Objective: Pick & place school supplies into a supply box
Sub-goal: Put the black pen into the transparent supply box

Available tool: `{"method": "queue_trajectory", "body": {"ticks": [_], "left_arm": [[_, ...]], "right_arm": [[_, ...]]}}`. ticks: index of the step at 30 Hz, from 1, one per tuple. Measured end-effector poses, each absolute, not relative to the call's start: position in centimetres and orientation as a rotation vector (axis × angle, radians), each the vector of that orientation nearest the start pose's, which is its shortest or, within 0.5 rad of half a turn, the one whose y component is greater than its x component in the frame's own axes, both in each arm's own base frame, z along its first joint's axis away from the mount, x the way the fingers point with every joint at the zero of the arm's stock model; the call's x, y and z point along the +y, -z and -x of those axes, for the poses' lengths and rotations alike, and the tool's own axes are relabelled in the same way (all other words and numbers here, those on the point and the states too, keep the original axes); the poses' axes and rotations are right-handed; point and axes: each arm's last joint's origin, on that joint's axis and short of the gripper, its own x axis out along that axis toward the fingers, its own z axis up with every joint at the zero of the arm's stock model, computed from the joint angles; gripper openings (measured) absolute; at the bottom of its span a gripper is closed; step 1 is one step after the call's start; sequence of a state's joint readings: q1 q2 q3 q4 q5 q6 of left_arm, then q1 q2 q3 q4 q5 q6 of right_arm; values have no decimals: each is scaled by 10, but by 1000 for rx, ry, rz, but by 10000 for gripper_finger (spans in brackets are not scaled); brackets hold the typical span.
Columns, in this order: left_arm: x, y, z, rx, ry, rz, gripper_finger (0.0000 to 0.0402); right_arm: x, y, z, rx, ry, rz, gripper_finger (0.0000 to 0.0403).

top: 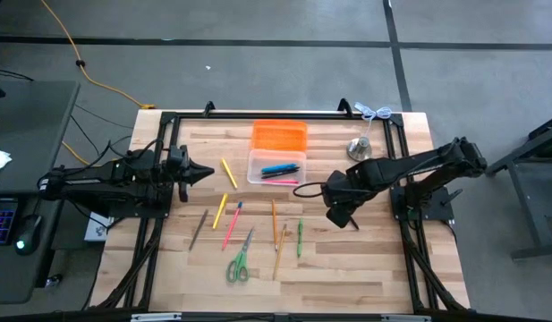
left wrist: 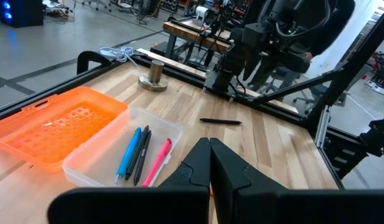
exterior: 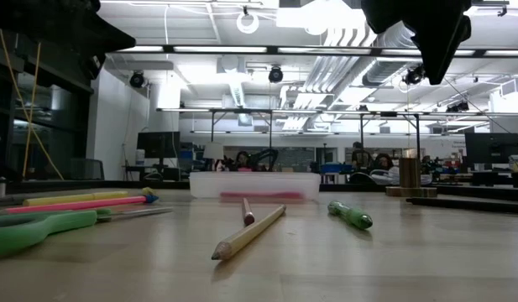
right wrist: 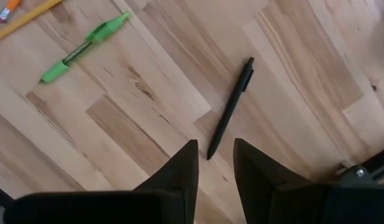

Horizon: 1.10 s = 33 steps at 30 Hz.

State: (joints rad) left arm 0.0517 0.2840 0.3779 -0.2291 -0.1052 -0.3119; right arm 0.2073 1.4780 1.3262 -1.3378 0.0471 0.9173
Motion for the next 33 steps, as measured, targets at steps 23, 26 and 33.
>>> {"method": "queue_trajectory", "body": {"ticks": [23,26,33], "left_arm": [[8,-247,-100,111,-164,308,33],[8,-247,-100,111,-164,308,33],[8,-247,-100,111,-155,316,33]], "right_arm": [[64,-276,-251,1388,535,-618,78],[64,-252,-247,1447,525,-642,78],[60,-222,-239,1473,597,-667,78]]}}
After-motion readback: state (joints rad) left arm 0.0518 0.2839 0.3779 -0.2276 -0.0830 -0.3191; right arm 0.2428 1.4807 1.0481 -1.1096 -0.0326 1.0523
